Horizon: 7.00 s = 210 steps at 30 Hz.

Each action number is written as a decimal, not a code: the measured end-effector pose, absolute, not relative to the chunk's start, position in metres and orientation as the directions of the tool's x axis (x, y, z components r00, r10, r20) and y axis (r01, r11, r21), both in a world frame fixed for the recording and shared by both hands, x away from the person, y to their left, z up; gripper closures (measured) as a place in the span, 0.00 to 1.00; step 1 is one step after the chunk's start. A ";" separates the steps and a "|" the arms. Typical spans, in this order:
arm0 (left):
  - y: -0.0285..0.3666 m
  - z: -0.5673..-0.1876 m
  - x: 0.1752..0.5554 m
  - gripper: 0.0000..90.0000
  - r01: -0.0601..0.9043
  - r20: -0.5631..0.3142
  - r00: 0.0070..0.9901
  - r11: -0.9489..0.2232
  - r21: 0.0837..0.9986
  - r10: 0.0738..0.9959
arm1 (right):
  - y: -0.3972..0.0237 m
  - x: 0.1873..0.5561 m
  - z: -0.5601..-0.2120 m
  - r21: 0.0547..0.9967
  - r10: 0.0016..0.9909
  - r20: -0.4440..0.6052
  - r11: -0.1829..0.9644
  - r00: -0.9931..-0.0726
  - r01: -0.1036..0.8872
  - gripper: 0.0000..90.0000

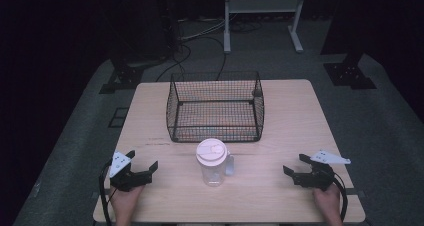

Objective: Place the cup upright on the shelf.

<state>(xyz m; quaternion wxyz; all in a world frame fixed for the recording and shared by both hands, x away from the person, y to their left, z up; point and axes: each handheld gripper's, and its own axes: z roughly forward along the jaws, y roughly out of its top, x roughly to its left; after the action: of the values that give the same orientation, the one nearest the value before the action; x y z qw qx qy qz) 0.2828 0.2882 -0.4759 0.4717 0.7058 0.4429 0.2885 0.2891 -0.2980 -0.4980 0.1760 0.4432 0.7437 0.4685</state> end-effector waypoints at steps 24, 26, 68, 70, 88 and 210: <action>0.276 -0.470 0.277 0.01 0.309 0.030 0.493 -0.208 0.928 0.870 | -0.298 0.289 -0.498 0.849 0.824 0.158 0.168 -0.544 0.500 0.14; 0.275 -0.469 0.276 0.01 0.301 0.035 0.503 -0.212 0.930 0.864 | -0.298 0.289 -0.498 0.849 0.824 0.156 0.170 -0.545 0.500 0.14; 0.219 -0.402 0.262 0.01 0.183 0.055 0.784 -0.316 0.931 0.618 | -0.297 0.290 -0.499 0.848 0.822 0.153 0.176 -0.549 0.500 0.14; 0.215 -0.396 0.260 0.01 0.167 0.065 0.799 -0.324 0.931 0.598 | -0.297 0.290 -0.499 0.847 0.822 0.153 0.176 -0.549 0.501 0.14; 0.189 -0.380 0.264 0.00 0.171 0.024 0.872 -0.351 0.921 0.489 | -0.298 0.289 -0.498 0.851 0.815 0.157 0.175 -0.557 0.496 0.14; 0.052 -0.304 0.327 0.06 0.146 0.094 0.956 -0.727 0.671 0.279 | -0.299 0.289 -0.498 0.856 0.806 0.173 0.162 -0.567 0.491 0.14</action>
<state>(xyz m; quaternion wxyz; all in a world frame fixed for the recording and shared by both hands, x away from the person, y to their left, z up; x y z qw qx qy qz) 0.3270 0.0524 -0.3037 0.3512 0.9244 0.1149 0.0944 0.2892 -0.2993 -0.4979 0.1639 0.4357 0.7442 0.4790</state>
